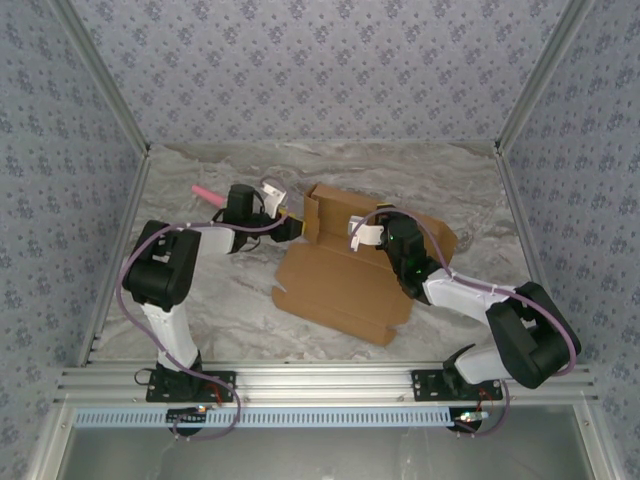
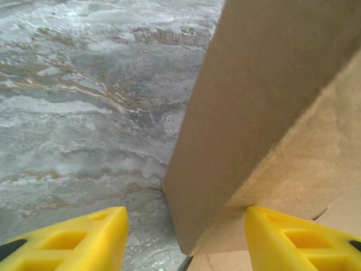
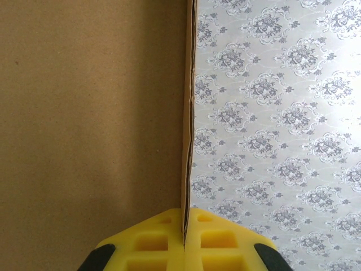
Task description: Fold the paper box
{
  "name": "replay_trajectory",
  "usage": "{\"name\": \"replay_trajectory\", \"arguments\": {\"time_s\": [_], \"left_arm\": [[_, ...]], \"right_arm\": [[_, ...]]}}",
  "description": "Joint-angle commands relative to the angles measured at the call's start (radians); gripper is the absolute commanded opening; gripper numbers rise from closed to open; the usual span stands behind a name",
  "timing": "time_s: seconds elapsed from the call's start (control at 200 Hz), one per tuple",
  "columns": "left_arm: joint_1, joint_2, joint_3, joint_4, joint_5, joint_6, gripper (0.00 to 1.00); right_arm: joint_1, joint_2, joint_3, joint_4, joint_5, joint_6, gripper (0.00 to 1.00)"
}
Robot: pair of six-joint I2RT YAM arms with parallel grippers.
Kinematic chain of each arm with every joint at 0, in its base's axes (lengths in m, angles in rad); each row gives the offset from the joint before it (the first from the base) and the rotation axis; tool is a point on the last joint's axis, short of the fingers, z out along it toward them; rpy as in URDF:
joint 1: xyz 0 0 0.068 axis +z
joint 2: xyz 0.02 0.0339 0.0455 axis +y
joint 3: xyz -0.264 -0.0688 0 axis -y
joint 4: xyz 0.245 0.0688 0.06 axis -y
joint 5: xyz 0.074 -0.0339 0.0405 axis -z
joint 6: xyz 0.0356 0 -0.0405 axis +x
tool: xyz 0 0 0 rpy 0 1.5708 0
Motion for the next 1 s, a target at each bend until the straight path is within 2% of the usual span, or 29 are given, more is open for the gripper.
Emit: {"name": "replay_trajectory", "arguments": {"time_s": [0.0,0.62,0.76,0.994], "left_arm": [[-0.012,0.001,0.026,-0.029,0.003,0.051,0.58],[-0.054,0.016,0.128,-0.055,-0.028,0.029,0.60],[-0.062,0.029,0.148,-0.054,-0.046,0.010,0.57],[-0.097,0.041,0.161,-0.053,-0.169,0.003,0.52]], "right_arm": [[0.000,-0.003,-0.008,-0.008,-0.022,-0.006,0.00],[0.015,-0.015,-0.006,-0.069,-0.021,0.032,0.00],[0.014,-0.018,-0.006,-0.080,-0.026,0.041,0.00],[0.016,-0.019,-0.001,-0.099,-0.029,0.054,0.00]]}}
